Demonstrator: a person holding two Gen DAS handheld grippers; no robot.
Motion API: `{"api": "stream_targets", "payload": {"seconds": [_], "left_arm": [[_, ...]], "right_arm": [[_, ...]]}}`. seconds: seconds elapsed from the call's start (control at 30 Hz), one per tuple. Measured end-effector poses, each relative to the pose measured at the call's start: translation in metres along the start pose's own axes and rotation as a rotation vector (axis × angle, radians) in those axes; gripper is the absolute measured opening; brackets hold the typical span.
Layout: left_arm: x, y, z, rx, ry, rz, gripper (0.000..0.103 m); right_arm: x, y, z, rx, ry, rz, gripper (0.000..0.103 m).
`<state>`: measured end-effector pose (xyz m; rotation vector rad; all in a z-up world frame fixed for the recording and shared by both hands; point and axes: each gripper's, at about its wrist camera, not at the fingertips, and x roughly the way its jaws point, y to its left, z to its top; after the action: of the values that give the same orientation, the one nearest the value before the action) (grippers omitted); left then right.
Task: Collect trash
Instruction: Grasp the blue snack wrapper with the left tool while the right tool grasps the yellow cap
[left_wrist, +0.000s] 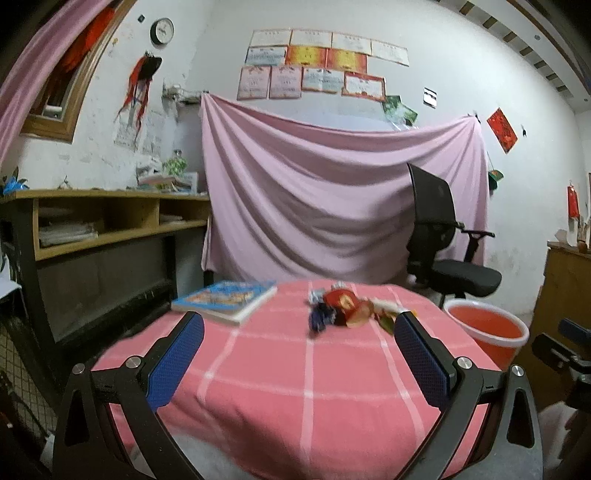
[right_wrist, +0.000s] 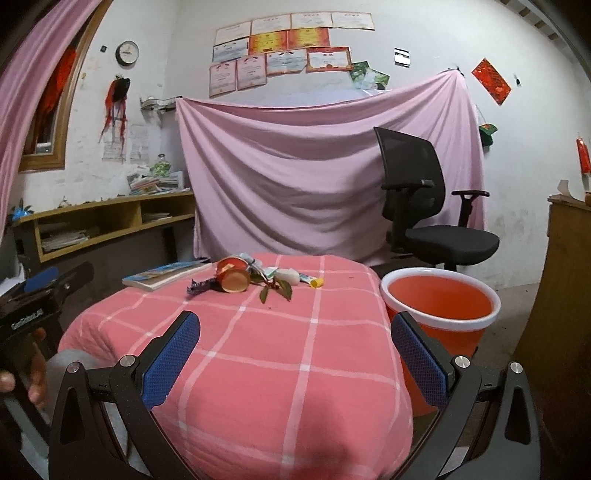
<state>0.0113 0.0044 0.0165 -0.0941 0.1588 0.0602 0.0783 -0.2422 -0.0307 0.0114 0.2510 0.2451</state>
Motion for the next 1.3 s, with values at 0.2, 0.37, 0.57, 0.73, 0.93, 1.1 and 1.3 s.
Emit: {"api": "stream_targets", "payload": {"seconds": [0.2, 0.37, 0.57, 0.73, 0.93, 1.1, 1.3], "left_arm": [[0.031, -0.001, 0.026, -0.023, -0.071, 0.012, 0.101], [0.06, -0.004, 0.048, -0.007, -0.131, 0.022, 0.101], [0.112, -0.001, 0.063, -0.05, -0.085, 0.017, 0.101], [0.14, -0.004, 0.076, -0.064, -0.11, 0.027, 0.101], [0.167, -0.01, 0.08, -0.046, -0.113, 0.043, 0.101], [0.193, -0.014, 0.068, -0.004, 0.008, 0.068, 0.101], [0.23, -0.023, 0.04, 0.095, 0.22, 0.092, 0.101]], "right_arm": [[0.017, -0.016, 0.021, 0.068, -0.067, 0.005, 0.103], [0.041, -0.026, 0.037, 0.113, -0.139, -0.038, 0.103], [0.089, -0.043, 0.057, 0.121, -0.151, -0.042, 0.103], [0.119, -0.059, 0.069, 0.129, -0.154, -0.078, 0.103], [0.16, -0.066, 0.077, 0.071, -0.123, -0.117, 0.103], [0.193, -0.075, 0.065, 0.046, -0.012, -0.108, 0.103], [0.213, -0.079, 0.057, 0.038, 0.091, -0.063, 0.103]]}}
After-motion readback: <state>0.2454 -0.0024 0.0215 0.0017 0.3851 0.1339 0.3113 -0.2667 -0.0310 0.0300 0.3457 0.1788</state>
